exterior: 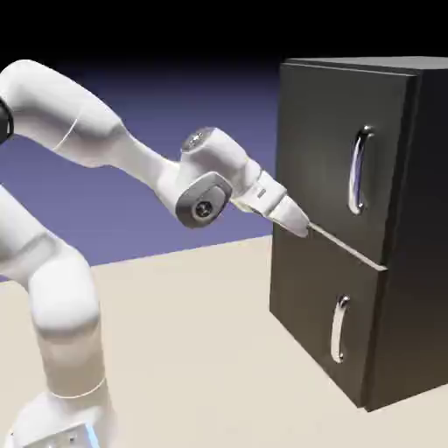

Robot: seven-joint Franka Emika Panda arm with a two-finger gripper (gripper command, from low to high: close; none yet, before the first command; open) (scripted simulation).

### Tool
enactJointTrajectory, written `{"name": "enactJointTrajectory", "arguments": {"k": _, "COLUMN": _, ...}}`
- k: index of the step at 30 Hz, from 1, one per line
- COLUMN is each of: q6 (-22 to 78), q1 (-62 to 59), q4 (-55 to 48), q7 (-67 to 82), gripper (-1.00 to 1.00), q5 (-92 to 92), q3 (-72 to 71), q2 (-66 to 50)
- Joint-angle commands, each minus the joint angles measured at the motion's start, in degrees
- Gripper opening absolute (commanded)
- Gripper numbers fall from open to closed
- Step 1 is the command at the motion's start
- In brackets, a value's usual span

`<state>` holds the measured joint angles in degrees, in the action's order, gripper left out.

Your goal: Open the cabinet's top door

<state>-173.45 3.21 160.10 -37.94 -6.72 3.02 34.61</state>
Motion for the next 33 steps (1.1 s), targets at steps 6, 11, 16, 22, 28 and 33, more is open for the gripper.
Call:
{"name": "enactJointTrajectory", "arguments": {"k": 6, "q6": 1.24, "q1": 5.62, "q4": -2.01, "q7": 10.05, "gripper": 1.0, "q5": -14.96, "q3": 6.71, "q2": 4.33}}
{"name": "enactJointTrajectory", "arguments": {"k": 11, "q6": 2.27, "q1": 10.3, "q4": -3.68, "q7": 18.42, "gripper": 1.0, "q5": -27.42, "q3": 12.3, "q2": 7.94}}
{"name": "enactJointTrajectory", "arguments": {"k": 16, "q6": 3.3, "q1": 14.98, "q4": -5.35, "q7": 26.79, "gripper": 1.0, "q5": -39.88, "q3": 17.9, "q2": 11.54}}
{"name": "enactJointTrajectory", "arguments": {"k": 22, "q6": 4.54, "q1": 20.6, "q4": -7.36, "q7": 36.83, "gripper": 1.0, "q5": -54.83, "q3": 24.61, "q2": 15.87}}
{"name": "enactJointTrajectory", "arguments": {"k": 28, "q6": 5.78, "q1": 26.21, "q4": -9.37, "q7": 46.88, "gripper": 1.0, "q5": -69.79, "q3": 31.32, "q2": 20.2}}
{"name": "enactJointTrajectory", "arguments": {"k": 33, "q6": 6.82, "q1": 30.89, "q4": -11.04, "q7": 55.25, "gripper": 1.0, "q5": -82.25, "q3": 36.91, "q2": 23.81}}
